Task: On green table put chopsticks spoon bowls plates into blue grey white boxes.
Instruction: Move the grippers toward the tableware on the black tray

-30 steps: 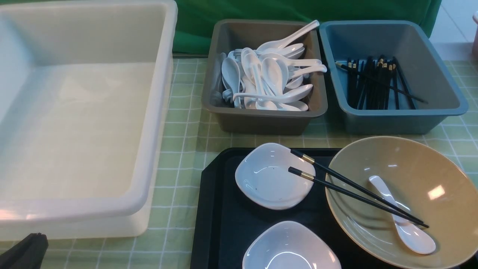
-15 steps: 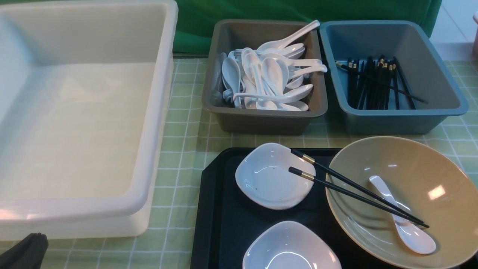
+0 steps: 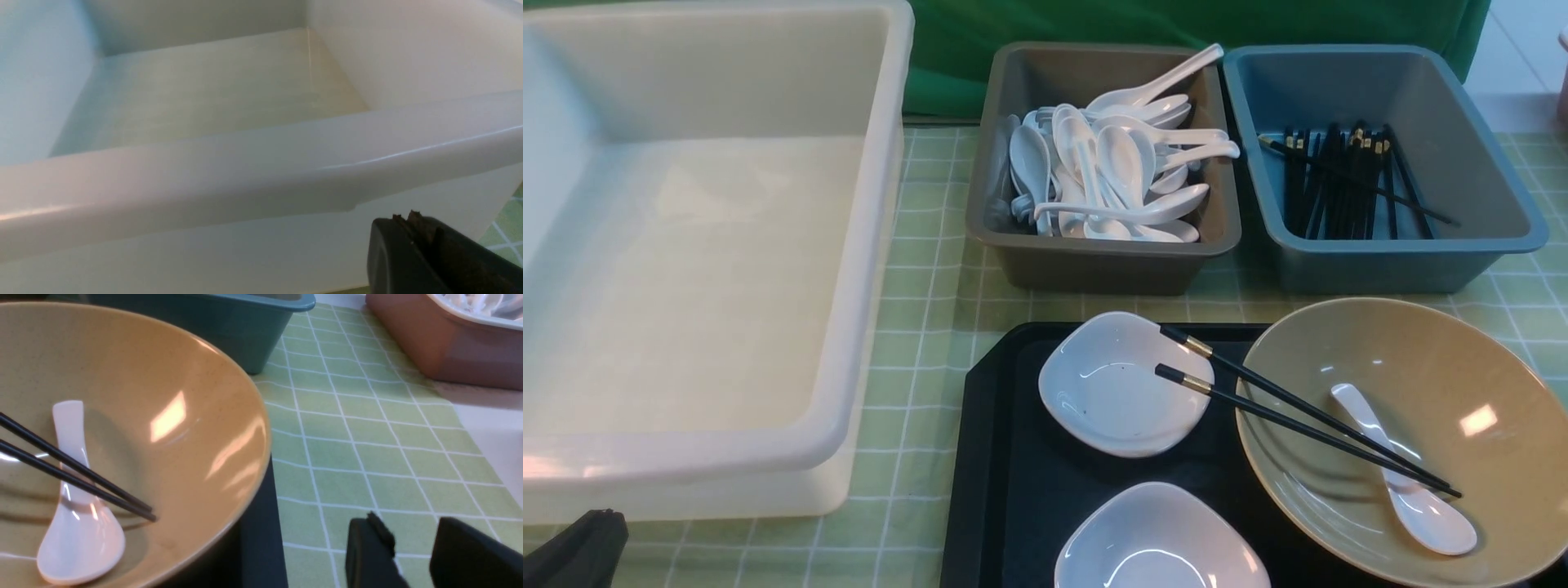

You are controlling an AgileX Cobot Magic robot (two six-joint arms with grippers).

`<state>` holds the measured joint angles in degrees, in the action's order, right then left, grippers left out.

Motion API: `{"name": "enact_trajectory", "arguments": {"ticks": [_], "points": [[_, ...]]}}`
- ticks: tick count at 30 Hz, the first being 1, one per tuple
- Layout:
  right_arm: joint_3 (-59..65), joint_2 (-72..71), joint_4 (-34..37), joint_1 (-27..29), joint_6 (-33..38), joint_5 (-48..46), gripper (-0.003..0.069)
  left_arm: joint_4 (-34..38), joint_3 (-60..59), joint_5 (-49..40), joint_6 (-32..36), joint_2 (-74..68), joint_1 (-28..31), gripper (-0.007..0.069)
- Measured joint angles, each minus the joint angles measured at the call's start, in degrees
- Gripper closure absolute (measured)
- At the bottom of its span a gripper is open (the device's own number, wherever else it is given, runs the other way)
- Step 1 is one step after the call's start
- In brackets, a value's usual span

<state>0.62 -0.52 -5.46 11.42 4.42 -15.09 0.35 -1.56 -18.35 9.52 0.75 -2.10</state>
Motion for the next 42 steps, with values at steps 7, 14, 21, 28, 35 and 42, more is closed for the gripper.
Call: {"name": "enact_trajectory", "arguments": {"ticks": [7, 14, 21, 28, 35, 42], "points": [[0.0, 0.0, 0.0, 0.0, 0.0, 0.0, 0.0424, 0.0, 0.0, 0.0, 0.0, 0.0, 0.0, 0.0627], [0.0, 0.0, 0.0, 0.0, 0.0, 0.0, 0.0424, -1.3, 0.0, 0.1, 0.3, 0.0, 0.0, 0.0627], [0.0, 0.0, 0.0, 0.0, 0.0, 0.0, 0.0424, -2.5, 0.0, 0.1, 0.3, 0.0, 0.0, 0.0627], [0.2, 0.0, 0.0, 0.0, 0.0, 2.1, 0.0424, -2.8, 0.0, 2.6, 0.3, 0.0, 0.0, 0.0627], [0.9, 0.0, 0.0, 0.0, 0.0, 10.0, 0.0424, -1.9, 0.0, 16.4, 0.1, 0.0, 0.0, 0.0627], [1.0, 0.0, 0.0, 0.0, 0.0, 11.6, 0.0424, -1.4, 0.0, 21.2, 0.1, 0.0, 0.0, 0.0627]]}}
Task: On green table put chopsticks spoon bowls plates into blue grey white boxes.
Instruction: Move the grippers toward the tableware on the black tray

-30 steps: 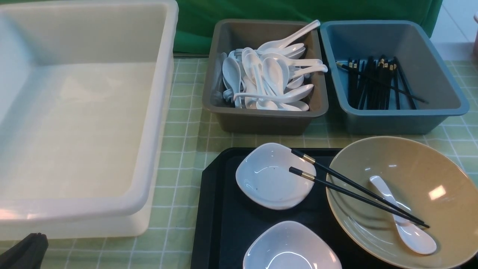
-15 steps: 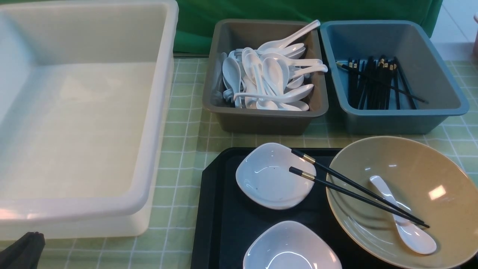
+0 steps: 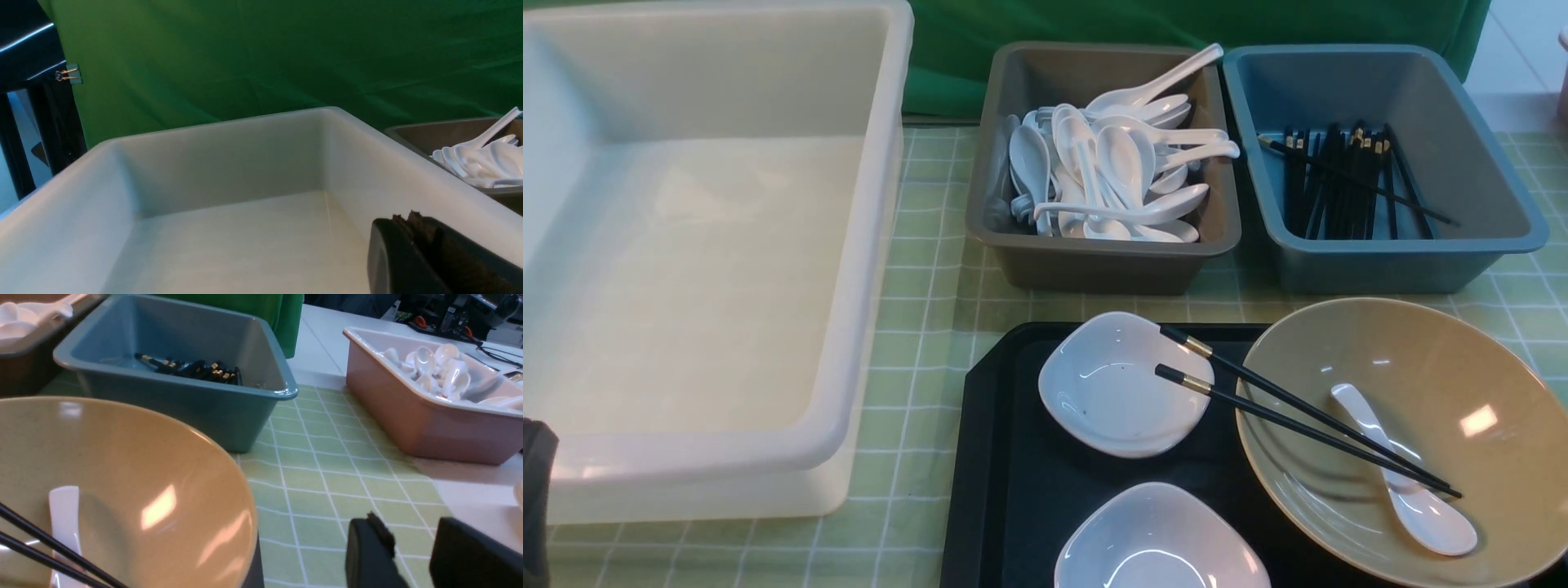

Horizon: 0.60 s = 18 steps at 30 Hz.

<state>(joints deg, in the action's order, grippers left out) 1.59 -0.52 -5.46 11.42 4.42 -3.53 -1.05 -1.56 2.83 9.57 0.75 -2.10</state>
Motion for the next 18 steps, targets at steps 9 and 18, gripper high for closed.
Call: {"name": "enact_trajectory", "arguments": {"ticks": [9, 18], "points": [[0.0, 0.0, 1.0, 0.0, -7.3, 3.1, 0.0424, 1.1, 0.0, 5.1, -3.0, 0.0, 0.0, 0.0627], [0.0, 0.0, 1.4, 0.0, -26.8, 7.8, 0.0424, 5.0, 0.0, 11.5, -29.7, 0.0, 0.0, 0.0627]]}}
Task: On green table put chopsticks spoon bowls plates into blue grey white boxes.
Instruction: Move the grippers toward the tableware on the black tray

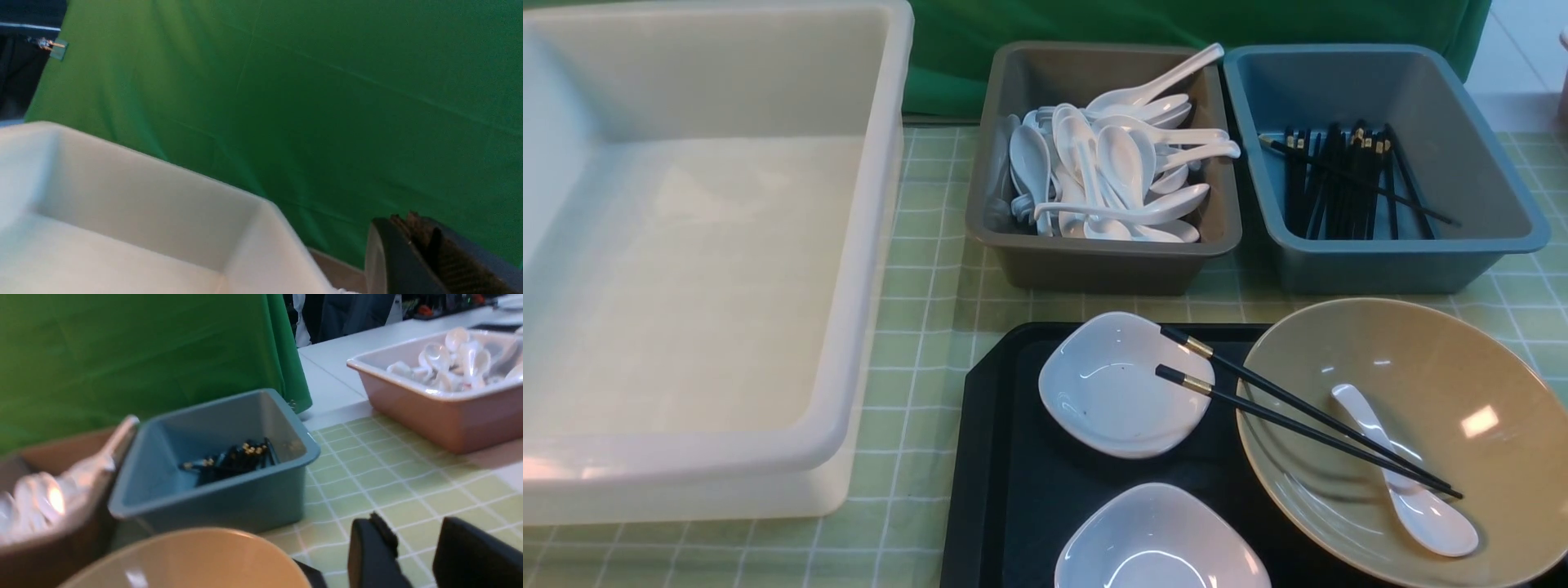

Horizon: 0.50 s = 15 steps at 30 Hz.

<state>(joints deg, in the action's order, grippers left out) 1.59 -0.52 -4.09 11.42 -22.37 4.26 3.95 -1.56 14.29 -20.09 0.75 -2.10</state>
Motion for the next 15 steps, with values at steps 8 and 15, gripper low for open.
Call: {"name": "enact_trajectory", "arguments": {"ticks": [8, 15], "points": [[0.0, 0.0, 0.2, 0.0, -11.0, 9.6, 0.0424, 0.5, 0.5, -1.2, -5.4, 0.0, 0.0, 0.0627], [-13.6, 8.5, 0.3, 0.0, -11.9, 9.4, 0.0424, 0.1, 13.9, -10.2, -5.6, -7.3, 0.0, 0.0627]]}}
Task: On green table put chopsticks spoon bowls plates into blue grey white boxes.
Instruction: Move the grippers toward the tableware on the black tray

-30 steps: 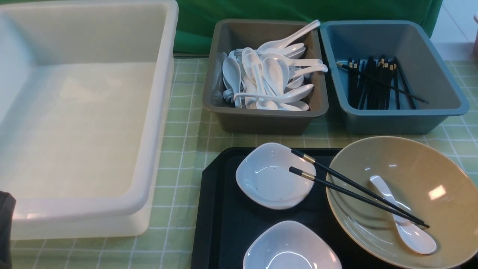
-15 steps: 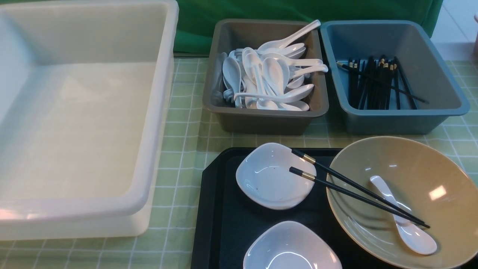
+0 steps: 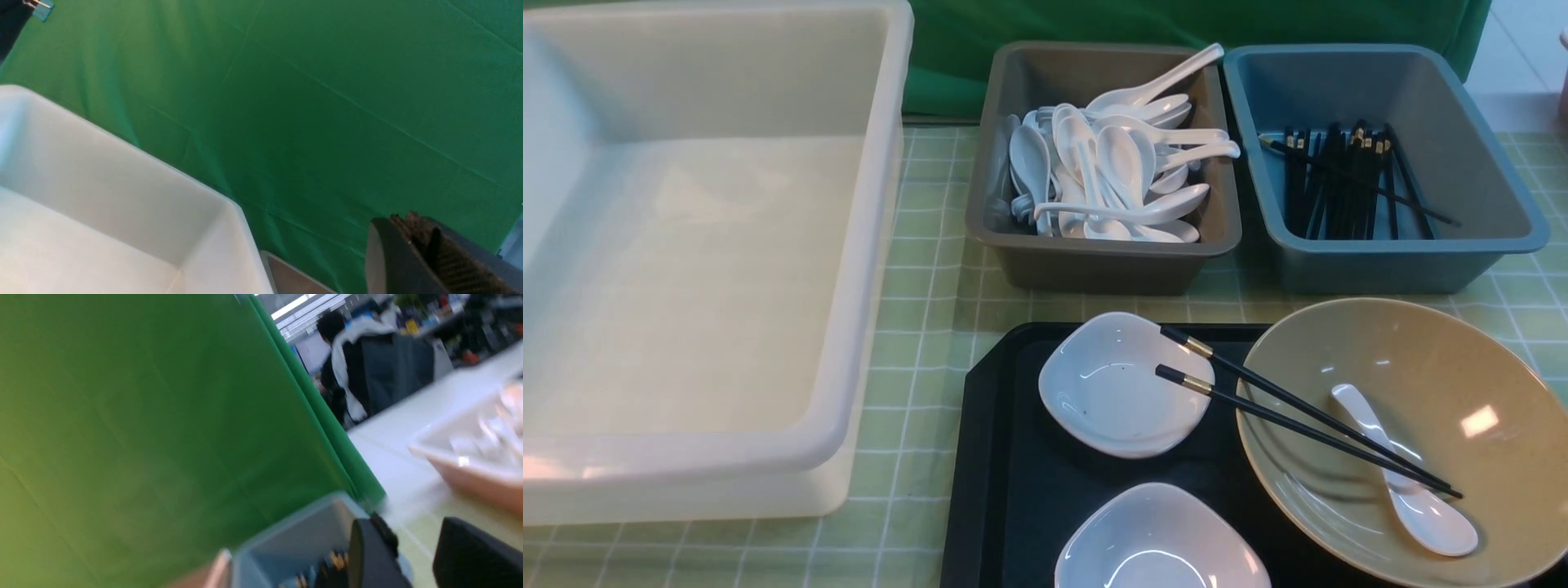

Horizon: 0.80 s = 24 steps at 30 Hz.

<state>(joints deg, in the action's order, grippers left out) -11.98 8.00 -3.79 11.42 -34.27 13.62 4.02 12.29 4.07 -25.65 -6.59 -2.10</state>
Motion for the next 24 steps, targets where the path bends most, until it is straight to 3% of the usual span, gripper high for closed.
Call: {"name": "enact_trajectory", "arguments": {"ticks": [4, 7, 11, 13, 19, 24], "points": [[-12.4, 8.3, 0.1, 0.0, 5.0, -5.0, 0.0424, -2.6, 10.8, -8.5, 0.0, -8.8, 0.0, 0.0627], [-21.9, 16.0, 0.1, 0.0, 11.1, -15.7, 0.0424, -4.4, 19.9, -19.4, 1.3, -16.9, 0.0, 0.0627], [-27.0, 26.8, 0.1, 0.0, 24.2, -26.6, 0.0424, -5.2, 25.6, -31.8, 6.0, -25.4, 0.0, 0.0627], [-27.0, 29.9, 0.1, 0.0, 28.2, -27.5, 0.0424, -5.5, 25.6, -33.3, 7.9, -26.8, 0.0, 0.0627], [-27.2, 35.6, 4.4, -1.8, 27.6, -32.8, 0.0424, -1.2, 25.7, -32.8, 9.7, -27.3, -3.5, 0.0627], [-29.1, 41.3, 12.3, -7.6, 39.5, -37.8, 0.0424, 7.7, 24.7, -32.9, 14.9, -27.7, -10.4, 0.0627]]}}
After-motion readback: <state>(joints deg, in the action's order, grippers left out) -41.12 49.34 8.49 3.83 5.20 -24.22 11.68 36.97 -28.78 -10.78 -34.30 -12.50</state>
